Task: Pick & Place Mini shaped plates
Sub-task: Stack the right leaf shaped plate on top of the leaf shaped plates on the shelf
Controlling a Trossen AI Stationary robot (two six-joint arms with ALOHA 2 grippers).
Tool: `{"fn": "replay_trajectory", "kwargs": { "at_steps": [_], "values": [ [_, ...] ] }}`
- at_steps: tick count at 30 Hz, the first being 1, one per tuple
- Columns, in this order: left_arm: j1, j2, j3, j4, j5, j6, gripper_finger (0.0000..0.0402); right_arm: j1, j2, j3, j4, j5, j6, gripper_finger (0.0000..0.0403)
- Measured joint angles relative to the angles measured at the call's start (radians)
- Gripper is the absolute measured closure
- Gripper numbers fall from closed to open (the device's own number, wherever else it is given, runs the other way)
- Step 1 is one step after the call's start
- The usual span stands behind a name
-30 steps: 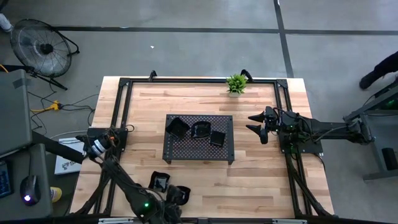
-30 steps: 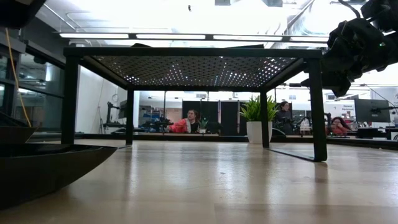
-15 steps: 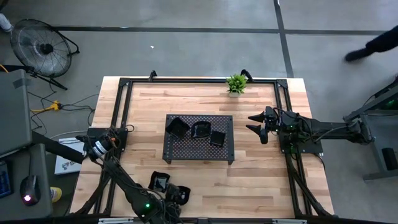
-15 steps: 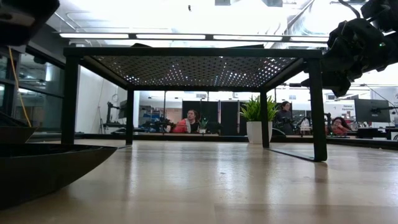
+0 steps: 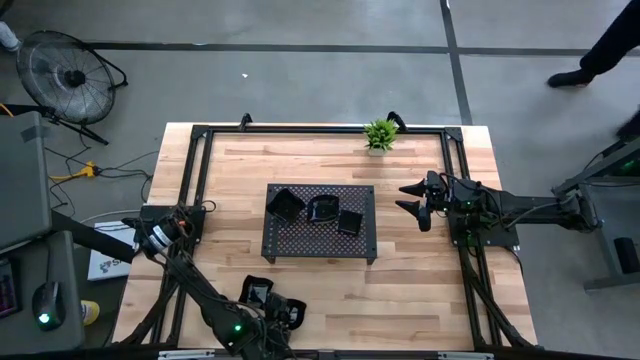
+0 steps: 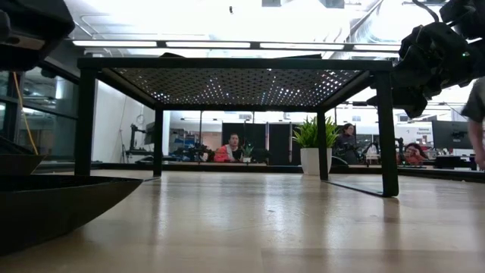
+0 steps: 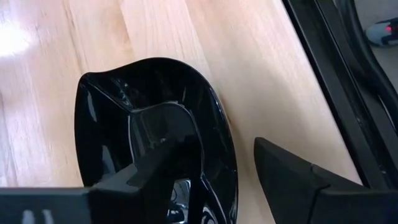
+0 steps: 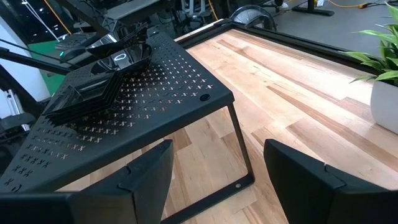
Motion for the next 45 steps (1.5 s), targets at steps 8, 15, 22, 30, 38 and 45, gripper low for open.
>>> {"fn": "replay_trajectory", "kwargs": {
  "at_steps": [8, 15, 22, 30, 38, 45],
  "values": [
    [0.006, 0.0, 0.0, -0.003, 0.01, 0.006, 0.0242, 0.0, 0.0, 0.0, 0.0, 0.0, 0.0, 0.0157],
    [0.007, 0.0, -0.001, -0.012, 0.014, 0.01, 0.0295, 0.0, 0.0, 0.0, 0.0, 0.0, 0.0, 0.0157],
    [0.013, 0.0, -0.001, -0.017, 0.022, 0.011, 0.0324, 0.0, 0.0, 0.0, 0.0, 0.0, 0.0, 0.0157],
    [0.013, 0.001, -0.002, -0.02, 0.02, 0.012, 0.0355, 0.0, 0.0, 0.0, 0.0, 0.0, 0.0, 0.0157],
    [0.016, 0.001, -0.003, -0.024, 0.009, 0.012, 0.0379, 0.0, 0.0, 0.0, 0.0, 0.0, 0.0, 0.0157],
    [0.016, -0.026, 0.002, -0.04, 0.014, 0.012, 0.0383, 0.0, 0.0, 0.0, 0.0, 0.0, 0.0, 0.0157]
  ]
}}
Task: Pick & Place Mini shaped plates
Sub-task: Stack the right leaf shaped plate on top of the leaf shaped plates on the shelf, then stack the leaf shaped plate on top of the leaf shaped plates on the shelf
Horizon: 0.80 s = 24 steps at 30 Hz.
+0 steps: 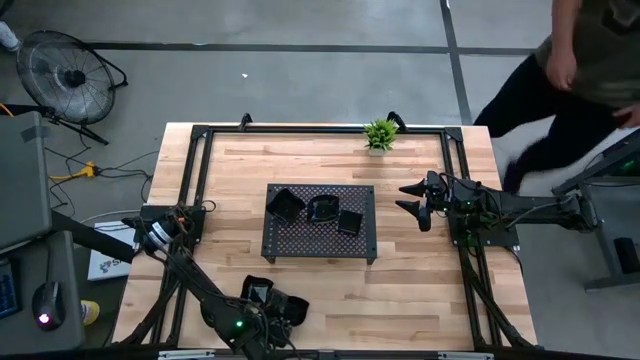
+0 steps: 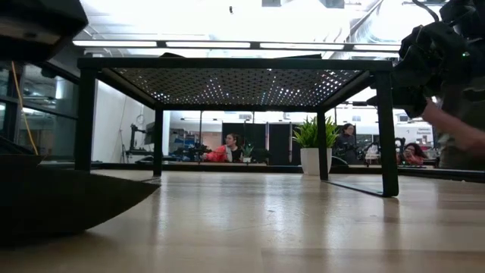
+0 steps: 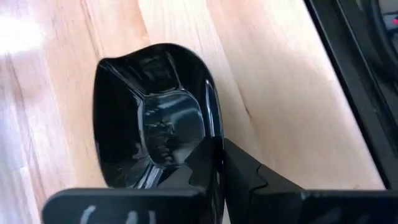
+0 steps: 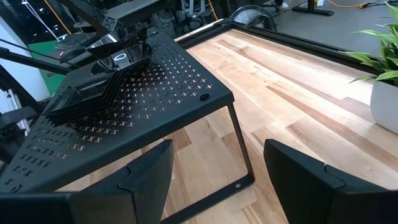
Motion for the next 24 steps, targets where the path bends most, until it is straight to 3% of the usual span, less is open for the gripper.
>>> {"fn": "replay_trajectory", "kwargs": {
  "at_steps": [24],
  "values": [
    [-0.003, -0.005, 0.319, -0.322, -0.098, 0.096, 0.0383, 0.0, 0.0, 0.0, 0.0, 0.0, 0.0, 0.0157]
  ]
}}
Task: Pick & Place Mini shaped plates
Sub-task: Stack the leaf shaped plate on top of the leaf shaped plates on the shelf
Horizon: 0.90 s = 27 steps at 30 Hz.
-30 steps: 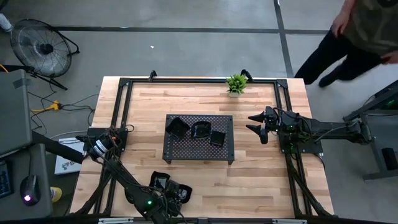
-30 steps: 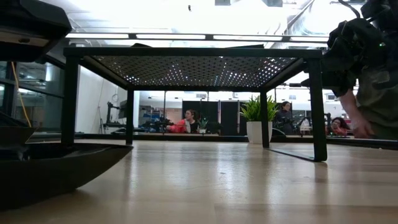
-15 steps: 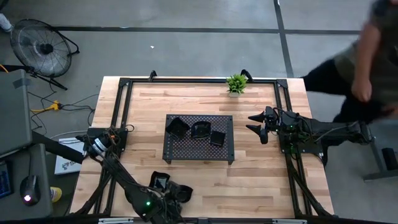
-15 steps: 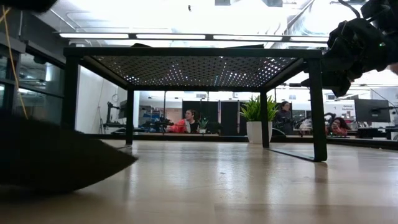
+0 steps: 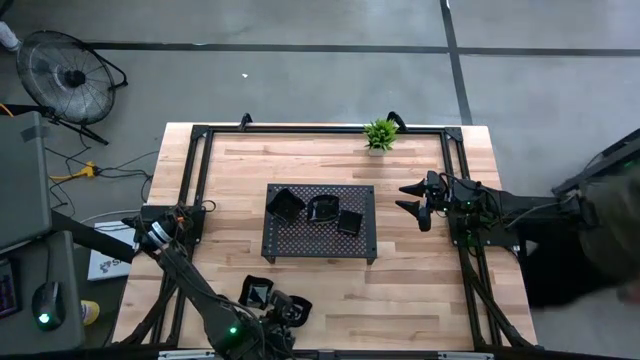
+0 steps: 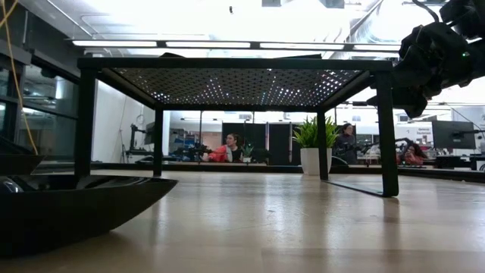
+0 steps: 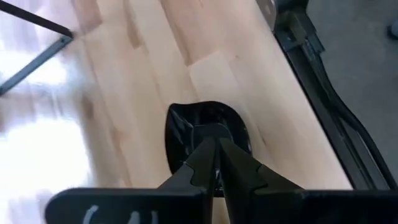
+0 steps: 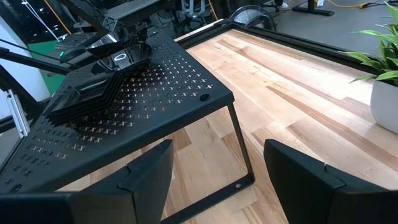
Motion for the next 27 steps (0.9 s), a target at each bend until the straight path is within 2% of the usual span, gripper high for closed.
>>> {"fn": "replay_trajectory", "kwargs": {
  "at_steps": [10, 12, 15, 21, 24, 27],
  "values": [
    [0.0, -0.001, -0.071, 0.08, 0.151, 0.01, 0.0375, 0.0, 0.0, 0.0, 0.0, 0.0, 0.0, 0.0157],
    [0.0, -0.001, -0.096, 0.119, 0.188, 0.021, 0.0354, 0.0, 0.0, 0.0, 0.0, 0.0, 0.0, 0.0157],
    [0.0, -0.001, -0.146, 0.227, 0.213, 0.034, 0.0301, 0.0, 0.0, 0.0, 0.0, 0.0, 0.0, 0.0157],
    [0.0, -0.001, -0.194, 0.271, 0.144, 0.034, 0.0192, 0.0, 0.0, 0.0, 0.0, 0.0, 0.0, 0.0157],
    [0.0, -0.001, -0.196, 0.244, 0.077, 0.035, 0.0169, 0.0, 0.0, 0.0, 0.0, 0.0, 0.0, 0.0157],
    [0.0, 0.0, -0.196, 0.225, 0.05, 0.034, 0.0164, 0.0, 0.0, 0.0, 0.0, 0.0, 0.0, 0.0157]
  ]
}}
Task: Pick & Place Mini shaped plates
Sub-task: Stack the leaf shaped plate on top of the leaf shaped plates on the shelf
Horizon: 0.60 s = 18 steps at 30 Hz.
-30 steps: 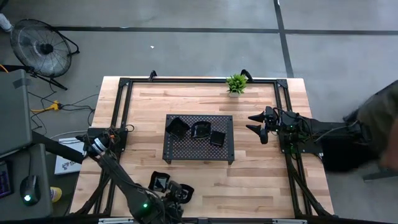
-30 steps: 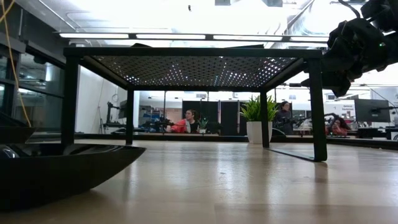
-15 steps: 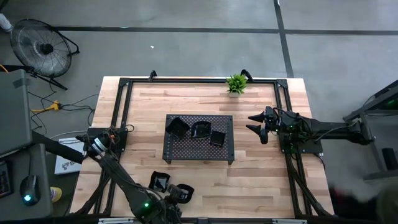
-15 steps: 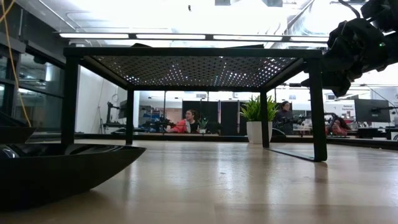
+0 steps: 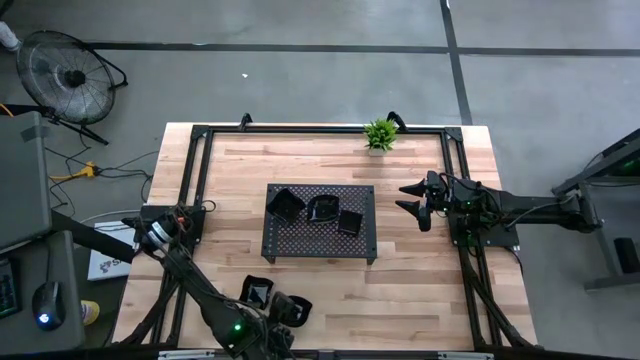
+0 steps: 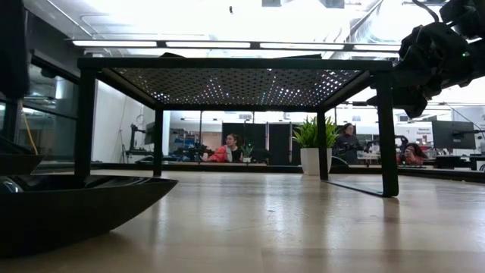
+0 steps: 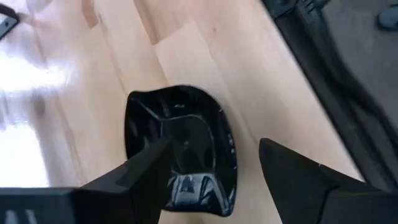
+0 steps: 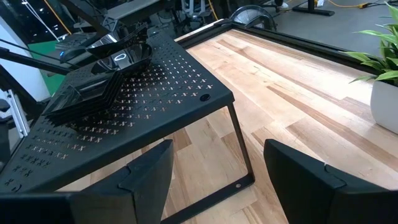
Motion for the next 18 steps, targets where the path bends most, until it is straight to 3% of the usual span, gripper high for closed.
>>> {"fn": "replay_trajectory", "kwargs": {
  "at_steps": [13, 18],
  "values": [
    [0.006, 0.078, 0.0, 0.002, -0.033, -0.003, 0.0165, 0.0, 0.0, 0.0, 0.0, 0.0, 0.0, 0.0157],
    [0.011, 0.084, 0.0, -0.008, -0.062, -0.001, 0.0192, 0.0, 0.0, 0.0, 0.0, 0.0, 0.0, 0.0157]
  ]
}}
